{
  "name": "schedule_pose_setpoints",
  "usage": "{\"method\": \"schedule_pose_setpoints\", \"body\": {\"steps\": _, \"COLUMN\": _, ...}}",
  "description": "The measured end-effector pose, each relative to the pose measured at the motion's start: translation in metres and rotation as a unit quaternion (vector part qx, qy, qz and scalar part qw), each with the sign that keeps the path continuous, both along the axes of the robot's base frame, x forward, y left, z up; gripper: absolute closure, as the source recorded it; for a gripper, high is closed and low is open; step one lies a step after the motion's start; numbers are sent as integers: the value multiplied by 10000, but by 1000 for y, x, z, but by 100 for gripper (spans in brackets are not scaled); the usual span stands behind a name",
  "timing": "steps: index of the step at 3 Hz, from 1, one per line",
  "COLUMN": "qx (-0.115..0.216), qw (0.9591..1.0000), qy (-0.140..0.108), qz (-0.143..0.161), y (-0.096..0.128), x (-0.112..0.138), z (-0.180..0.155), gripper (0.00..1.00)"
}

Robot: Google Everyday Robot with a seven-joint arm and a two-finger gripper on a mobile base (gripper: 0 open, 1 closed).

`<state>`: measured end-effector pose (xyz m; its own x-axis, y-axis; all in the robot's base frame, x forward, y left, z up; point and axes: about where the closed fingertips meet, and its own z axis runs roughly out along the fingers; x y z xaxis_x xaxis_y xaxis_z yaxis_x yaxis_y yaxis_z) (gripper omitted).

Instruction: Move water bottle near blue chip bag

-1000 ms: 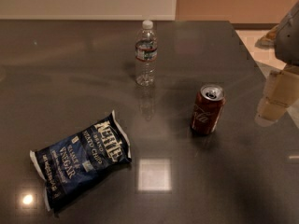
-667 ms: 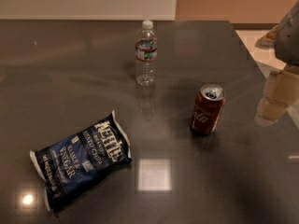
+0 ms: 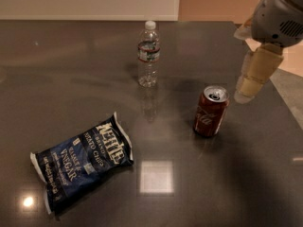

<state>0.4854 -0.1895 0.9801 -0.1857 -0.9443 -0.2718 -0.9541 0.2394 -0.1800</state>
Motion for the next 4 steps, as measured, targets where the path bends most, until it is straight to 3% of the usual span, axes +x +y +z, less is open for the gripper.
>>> {"method": "schedule_pose_setpoints", "body": {"steps": 2, "qx": 691, "qw": 9975, "qy": 18, "qz": 170, "y": 61, "x": 59, "z": -5, "gripper": 0}}
{"method": "schedule_pose_setpoints", "body": {"steps": 4, "qx": 1244, "qw": 9919, "qy": -38, "qz": -247, "y": 106, "x": 113, "z": -36, "gripper": 0}}
